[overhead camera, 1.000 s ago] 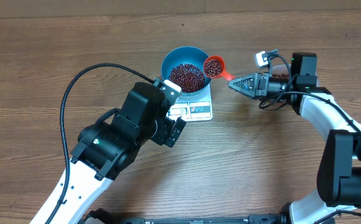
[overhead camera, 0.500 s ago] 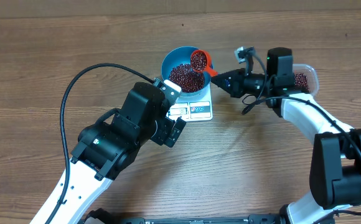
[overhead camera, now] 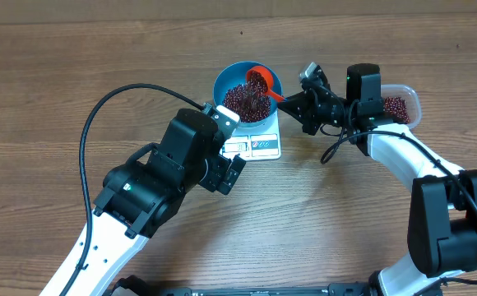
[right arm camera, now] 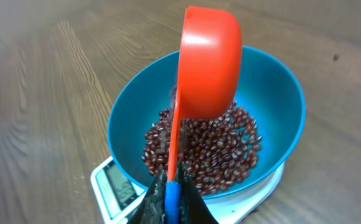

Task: Scoop item into bowl and weigh 150g on scale
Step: 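Tilt the scoop to pour beans into the teal bowl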

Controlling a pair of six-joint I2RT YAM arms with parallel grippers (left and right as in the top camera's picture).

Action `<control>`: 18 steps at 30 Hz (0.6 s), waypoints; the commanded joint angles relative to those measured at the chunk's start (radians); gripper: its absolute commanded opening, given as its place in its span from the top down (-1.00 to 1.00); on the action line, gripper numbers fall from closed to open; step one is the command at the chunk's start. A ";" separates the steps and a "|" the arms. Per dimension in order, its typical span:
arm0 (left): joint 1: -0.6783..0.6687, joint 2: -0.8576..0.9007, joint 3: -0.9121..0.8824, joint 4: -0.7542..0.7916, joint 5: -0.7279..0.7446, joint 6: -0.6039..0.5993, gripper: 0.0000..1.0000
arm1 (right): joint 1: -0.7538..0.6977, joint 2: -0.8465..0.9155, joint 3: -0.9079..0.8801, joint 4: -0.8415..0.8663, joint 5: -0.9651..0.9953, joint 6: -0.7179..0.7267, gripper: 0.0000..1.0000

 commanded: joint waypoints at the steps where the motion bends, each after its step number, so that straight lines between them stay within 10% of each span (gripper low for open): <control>1: 0.005 0.006 -0.003 0.002 0.013 0.015 -0.99 | 0.004 0.003 -0.001 0.018 0.002 -0.178 0.93; 18: 0.004 0.006 -0.003 0.001 0.013 0.015 -0.99 | 0.004 0.003 0.000 0.144 0.019 -0.516 0.93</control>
